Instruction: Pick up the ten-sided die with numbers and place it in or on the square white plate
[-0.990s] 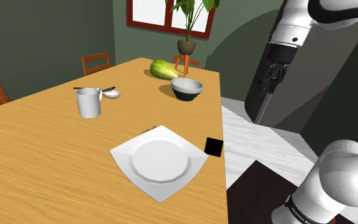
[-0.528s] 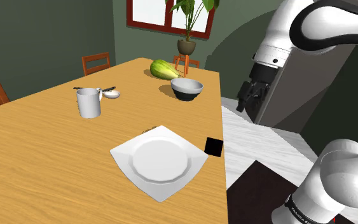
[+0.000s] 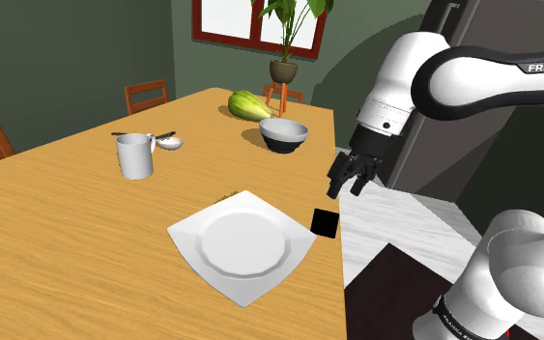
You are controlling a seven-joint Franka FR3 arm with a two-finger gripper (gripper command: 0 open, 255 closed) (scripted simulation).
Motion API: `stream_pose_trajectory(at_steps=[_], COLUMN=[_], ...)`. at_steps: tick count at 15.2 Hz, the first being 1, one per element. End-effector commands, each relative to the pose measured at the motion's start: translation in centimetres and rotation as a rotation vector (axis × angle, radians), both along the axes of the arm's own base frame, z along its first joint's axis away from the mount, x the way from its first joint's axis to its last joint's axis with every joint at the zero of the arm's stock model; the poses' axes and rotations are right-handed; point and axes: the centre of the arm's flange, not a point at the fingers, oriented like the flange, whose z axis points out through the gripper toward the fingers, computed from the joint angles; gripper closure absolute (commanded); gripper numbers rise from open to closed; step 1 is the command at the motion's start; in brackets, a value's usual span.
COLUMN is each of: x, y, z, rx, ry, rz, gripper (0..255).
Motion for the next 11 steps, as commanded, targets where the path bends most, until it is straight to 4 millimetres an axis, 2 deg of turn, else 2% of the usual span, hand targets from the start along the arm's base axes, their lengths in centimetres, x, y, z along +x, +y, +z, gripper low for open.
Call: stream_pose_trajectory(at_steps=[1,9,11], x=[0.2,0.5,0.5], y=[2.0,3.2,3.3], z=[-1.9,-5.8,-6.1], rx=[0.018,0.022,0.022], ry=[-0.010,-0.012,-0.012], rz=[-0.003,-0.003,-0.003], gripper=[0,0,0])
